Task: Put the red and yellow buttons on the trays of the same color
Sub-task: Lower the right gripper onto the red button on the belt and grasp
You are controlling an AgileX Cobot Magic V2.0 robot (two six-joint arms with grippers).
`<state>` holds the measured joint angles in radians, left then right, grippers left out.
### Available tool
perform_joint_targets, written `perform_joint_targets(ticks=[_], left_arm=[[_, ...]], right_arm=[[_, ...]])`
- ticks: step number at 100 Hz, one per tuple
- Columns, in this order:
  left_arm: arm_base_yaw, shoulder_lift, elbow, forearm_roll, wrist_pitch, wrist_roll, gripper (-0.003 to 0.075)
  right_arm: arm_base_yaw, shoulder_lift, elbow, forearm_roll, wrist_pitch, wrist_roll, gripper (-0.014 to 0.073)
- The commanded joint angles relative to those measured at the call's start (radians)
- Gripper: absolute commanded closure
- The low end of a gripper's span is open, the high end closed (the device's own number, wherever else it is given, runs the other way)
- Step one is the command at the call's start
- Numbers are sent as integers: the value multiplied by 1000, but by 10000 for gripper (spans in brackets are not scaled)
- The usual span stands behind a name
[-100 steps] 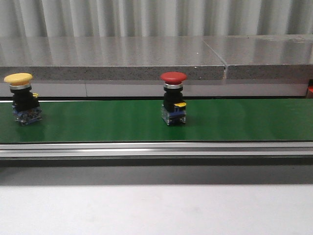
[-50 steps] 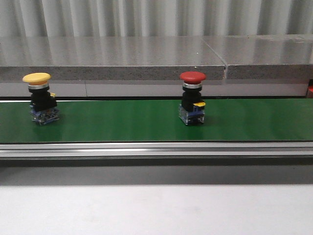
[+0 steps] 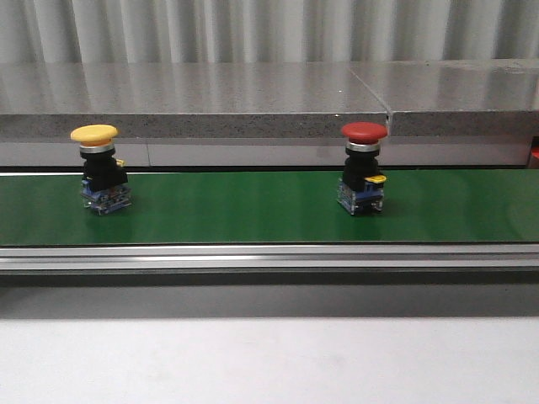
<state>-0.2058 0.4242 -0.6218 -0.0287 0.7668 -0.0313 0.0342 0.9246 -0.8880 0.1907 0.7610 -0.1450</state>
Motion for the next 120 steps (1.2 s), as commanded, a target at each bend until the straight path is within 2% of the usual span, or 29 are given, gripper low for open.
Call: perform_joint_targets(ticks=[1, 21, 30, 51, 73, 92, 120], left_arm=[[-9, 9, -25, -12, -78, -1, 741], [-9, 9, -25, -12, -78, -1, 741], [-9, 9, -25, -12, -78, -1, 741], [-9, 9, -25, -12, -78, -1, 741], [-9, 9, -25, -12, -78, -1, 741], [-9, 9, -25, -12, -78, -1, 741], [-9, 9, -25, -12, -78, -1, 741]], right_arm=[[25, 56, -73, 15, -40, -14, 457], [90, 194, -168, 15, -9, -14, 101], [122, 253, -219, 15, 23, -14, 6], [198, 401, -350, 1, 97, 36, -1], [248, 534, -475, -106, 194, 161, -1], [254, 632, -542, -106, 286, 162, -1], [241, 731, -548, -155, 283, 162, 1]])
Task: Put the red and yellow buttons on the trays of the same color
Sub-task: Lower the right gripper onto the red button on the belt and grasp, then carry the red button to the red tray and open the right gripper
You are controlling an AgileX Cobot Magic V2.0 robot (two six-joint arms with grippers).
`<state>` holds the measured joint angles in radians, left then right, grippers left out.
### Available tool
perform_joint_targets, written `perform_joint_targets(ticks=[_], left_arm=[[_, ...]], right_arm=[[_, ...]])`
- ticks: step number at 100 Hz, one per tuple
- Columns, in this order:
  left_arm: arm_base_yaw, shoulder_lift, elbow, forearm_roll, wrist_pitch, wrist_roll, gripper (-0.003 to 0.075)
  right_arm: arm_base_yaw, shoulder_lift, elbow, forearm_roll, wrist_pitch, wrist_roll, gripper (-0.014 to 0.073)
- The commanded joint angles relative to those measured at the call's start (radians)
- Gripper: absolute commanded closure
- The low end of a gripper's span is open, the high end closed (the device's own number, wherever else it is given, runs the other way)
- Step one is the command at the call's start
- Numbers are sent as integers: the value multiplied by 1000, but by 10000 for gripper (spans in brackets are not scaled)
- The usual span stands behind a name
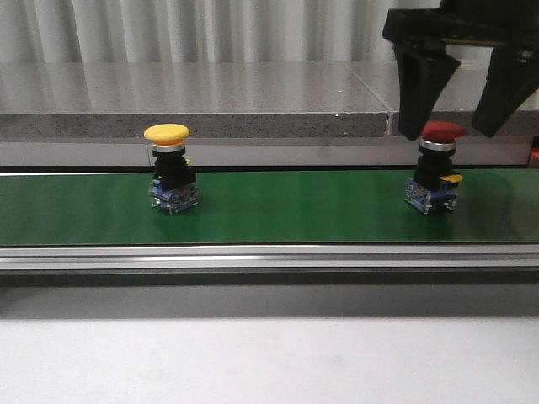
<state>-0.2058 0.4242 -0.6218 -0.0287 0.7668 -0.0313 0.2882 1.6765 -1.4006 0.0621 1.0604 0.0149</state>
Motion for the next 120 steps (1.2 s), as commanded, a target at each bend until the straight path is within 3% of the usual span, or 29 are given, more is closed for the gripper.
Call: perform_joint_targets(ticks=[1, 12, 32, 41, 76, 120], left_arm=[[-9, 9, -25, -12, -78, -1, 741], [-9, 9, -25, -12, -78, -1, 741], [-9, 9, -25, -12, -78, -1, 741], [-9, 9, -25, -12, -78, -1, 741], [-9, 9, -25, -12, -78, -1, 741], [-9, 9, -25, -12, -78, -1, 741]], right_arm=[[-14, -17, -35, -31, -18, 2, 3], [-31, 5, -35, -40, -37, 2, 67], [-38, 14, -35, -42, -52, 2, 421], [-38, 5, -35, -42, -59, 2, 489], [-135, -95, -36, -48, -59, 41, 498], [-488, -107, -38, -53, -48, 41, 498]])
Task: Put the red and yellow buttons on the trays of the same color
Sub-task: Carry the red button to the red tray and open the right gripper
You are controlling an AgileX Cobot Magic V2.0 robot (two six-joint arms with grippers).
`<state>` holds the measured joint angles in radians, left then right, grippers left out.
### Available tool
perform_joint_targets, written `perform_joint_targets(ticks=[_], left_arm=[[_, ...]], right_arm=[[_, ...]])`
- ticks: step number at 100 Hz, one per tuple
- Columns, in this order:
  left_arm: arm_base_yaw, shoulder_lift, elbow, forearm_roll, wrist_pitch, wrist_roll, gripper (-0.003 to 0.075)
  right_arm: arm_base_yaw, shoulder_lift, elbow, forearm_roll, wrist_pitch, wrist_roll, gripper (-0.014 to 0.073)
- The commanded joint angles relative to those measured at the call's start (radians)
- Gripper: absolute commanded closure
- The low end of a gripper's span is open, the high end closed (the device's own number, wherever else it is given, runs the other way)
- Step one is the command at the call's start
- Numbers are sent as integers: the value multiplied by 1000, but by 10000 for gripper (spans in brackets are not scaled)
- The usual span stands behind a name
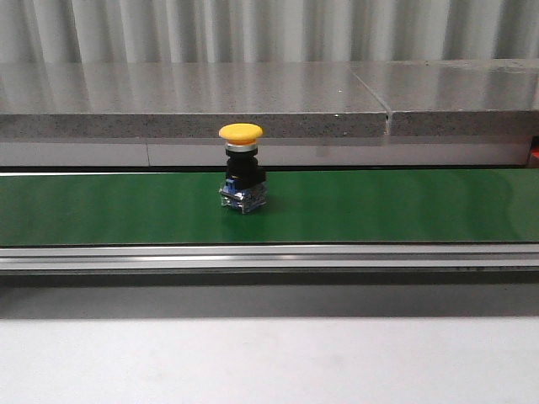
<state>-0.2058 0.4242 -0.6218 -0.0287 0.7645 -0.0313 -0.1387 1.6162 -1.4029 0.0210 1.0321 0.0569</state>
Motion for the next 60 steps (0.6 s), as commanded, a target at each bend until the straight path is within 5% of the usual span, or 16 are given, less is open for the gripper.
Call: perform_joint_targets(ticks=[1, 27, 60], left_arm=[[-9, 9, -25, -12, -76, -1, 741], [-9, 9, -25, -12, -76, -1, 741], [-9, 9, -25, -12, -76, -1, 741]], right_arm=[[-72, -47, -36, -12, -22, -1, 498], [-215, -35, -36, -13, -79, -4, 498], [-228, 39, -36, -75, -188, -15, 498]])
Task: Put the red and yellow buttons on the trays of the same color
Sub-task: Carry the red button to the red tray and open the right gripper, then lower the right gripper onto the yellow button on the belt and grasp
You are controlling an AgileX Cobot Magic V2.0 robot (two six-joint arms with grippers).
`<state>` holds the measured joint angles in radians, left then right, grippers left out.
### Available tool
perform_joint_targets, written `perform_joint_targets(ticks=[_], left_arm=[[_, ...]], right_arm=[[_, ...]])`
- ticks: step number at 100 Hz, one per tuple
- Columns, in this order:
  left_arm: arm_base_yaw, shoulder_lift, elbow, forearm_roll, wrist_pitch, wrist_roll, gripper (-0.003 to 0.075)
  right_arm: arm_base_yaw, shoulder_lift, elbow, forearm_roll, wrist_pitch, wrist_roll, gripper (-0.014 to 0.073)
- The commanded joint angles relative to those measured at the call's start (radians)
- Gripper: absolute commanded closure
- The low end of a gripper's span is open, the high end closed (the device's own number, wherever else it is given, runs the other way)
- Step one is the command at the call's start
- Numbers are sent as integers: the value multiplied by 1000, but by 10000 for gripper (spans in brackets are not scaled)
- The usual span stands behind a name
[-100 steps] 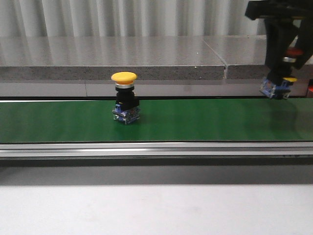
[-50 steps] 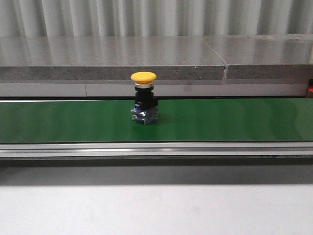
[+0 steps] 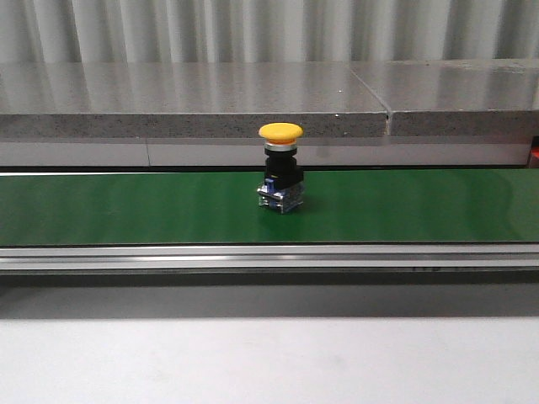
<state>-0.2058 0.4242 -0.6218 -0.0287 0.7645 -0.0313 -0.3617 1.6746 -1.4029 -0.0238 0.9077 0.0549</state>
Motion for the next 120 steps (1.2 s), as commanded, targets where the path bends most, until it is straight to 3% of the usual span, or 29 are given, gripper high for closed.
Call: perform_joint_targets(ticks=[1, 87, 100, 113, 120], left_arm=[[-9, 9, -25, -12, -76, -1, 741], [-9, 9, -25, -12, -76, -1, 741], [-9, 9, -25, -12, -76, -1, 741], [-9, 9, -25, -12, -76, -1, 741], [-9, 9, -25, -12, -76, -1, 741]], right_arm=[[-5, -15, -36, -35, -66, -13, 498], [-12, 174, -36, -52, -177, -12, 487], [-17, 177, -36, -46, -177, -12, 379], [-17, 176, -36, -42, -192, -12, 144], [-17, 172, -36, -37, -193, -12, 78]])
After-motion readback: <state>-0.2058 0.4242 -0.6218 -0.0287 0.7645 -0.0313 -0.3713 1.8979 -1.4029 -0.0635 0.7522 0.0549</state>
